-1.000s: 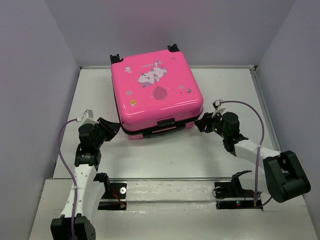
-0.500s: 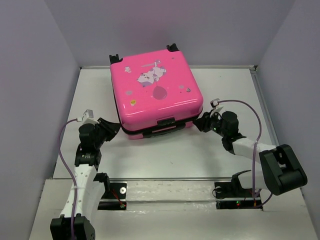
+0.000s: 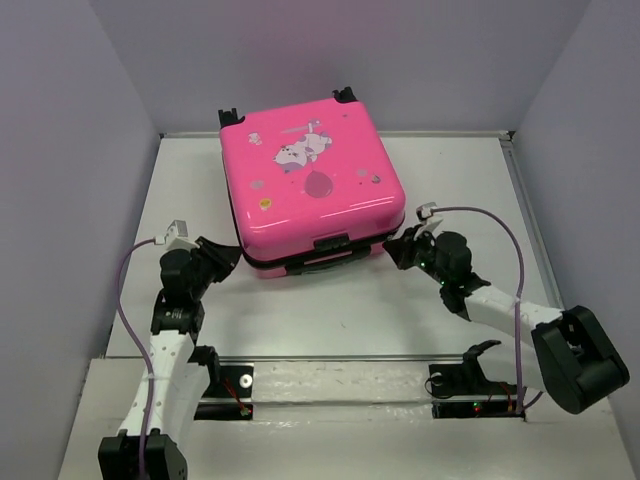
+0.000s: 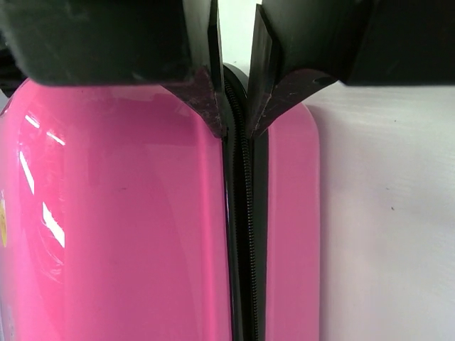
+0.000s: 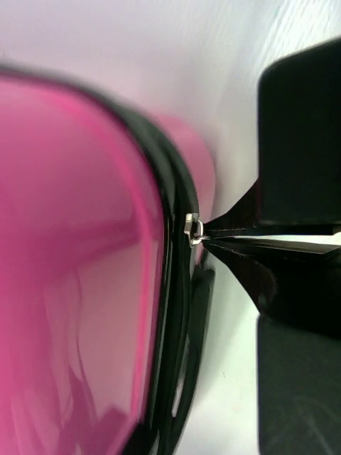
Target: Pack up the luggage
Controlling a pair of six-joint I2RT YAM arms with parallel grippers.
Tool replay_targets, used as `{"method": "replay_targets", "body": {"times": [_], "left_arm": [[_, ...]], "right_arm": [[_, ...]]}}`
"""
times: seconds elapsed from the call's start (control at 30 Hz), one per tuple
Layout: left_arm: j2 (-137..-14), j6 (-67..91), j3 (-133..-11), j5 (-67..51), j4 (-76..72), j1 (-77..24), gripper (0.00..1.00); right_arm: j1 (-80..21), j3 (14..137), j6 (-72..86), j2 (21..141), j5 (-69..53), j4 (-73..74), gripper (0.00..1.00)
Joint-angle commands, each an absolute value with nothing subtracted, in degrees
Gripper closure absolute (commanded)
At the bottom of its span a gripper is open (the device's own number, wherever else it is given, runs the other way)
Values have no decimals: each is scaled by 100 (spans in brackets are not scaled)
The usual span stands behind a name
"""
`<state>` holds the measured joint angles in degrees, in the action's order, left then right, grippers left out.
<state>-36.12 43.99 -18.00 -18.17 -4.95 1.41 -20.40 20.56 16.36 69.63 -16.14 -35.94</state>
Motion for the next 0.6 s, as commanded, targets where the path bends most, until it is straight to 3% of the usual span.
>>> {"method": "replay_targets", "body": {"times": [0.0, 0.27, 0.4, 0.57], "left_arm": [[-3551, 4675, -1574, -1917, -957, -289, 72], [-4034, 5124, -1591, -1354, -1608, -1239, 72], [-4131, 5317, -1529, -1240, -1863, -1458, 74], [-4166, 5379, -1634, -1011, -1942, -1828, 75]], "right_arm": [[-3451, 2468, 1564, 6557, -243, -3028, 93], [-5746, 3646, 2065, 7451, 1467, -1390, 93], [-6458, 4331, 2285, 7900, 1362, -1327, 93], [-7417, 5579, 2119, 9271, 1538, -1362, 93]]}}
